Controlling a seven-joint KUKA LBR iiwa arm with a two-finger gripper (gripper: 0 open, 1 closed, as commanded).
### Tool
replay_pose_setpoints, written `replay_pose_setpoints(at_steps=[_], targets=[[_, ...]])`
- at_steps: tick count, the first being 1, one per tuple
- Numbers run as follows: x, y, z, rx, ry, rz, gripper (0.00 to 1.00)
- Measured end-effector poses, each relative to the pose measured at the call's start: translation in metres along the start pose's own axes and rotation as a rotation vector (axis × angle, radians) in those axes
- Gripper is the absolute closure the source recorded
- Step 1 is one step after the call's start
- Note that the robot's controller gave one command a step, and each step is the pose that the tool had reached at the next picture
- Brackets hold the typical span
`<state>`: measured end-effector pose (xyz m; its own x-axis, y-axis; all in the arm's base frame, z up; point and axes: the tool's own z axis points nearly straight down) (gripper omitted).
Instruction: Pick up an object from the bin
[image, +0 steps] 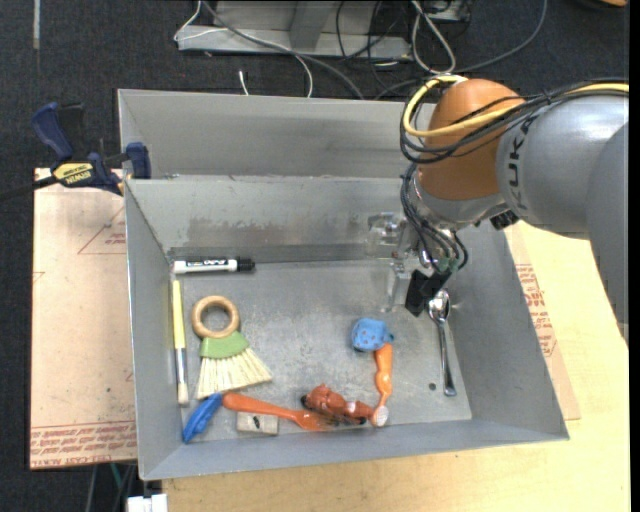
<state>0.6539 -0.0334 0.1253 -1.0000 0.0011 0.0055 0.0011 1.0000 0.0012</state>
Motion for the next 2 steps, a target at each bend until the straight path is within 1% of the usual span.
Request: replay_pose_setpoints(at_steps=[1,2], targets=[[-0.002,0.0,-0.005,0.0,-0.008,0.0,0.0],[0.005,-0.054,0.036,0.0,-0.012,-0.2,0.0]])
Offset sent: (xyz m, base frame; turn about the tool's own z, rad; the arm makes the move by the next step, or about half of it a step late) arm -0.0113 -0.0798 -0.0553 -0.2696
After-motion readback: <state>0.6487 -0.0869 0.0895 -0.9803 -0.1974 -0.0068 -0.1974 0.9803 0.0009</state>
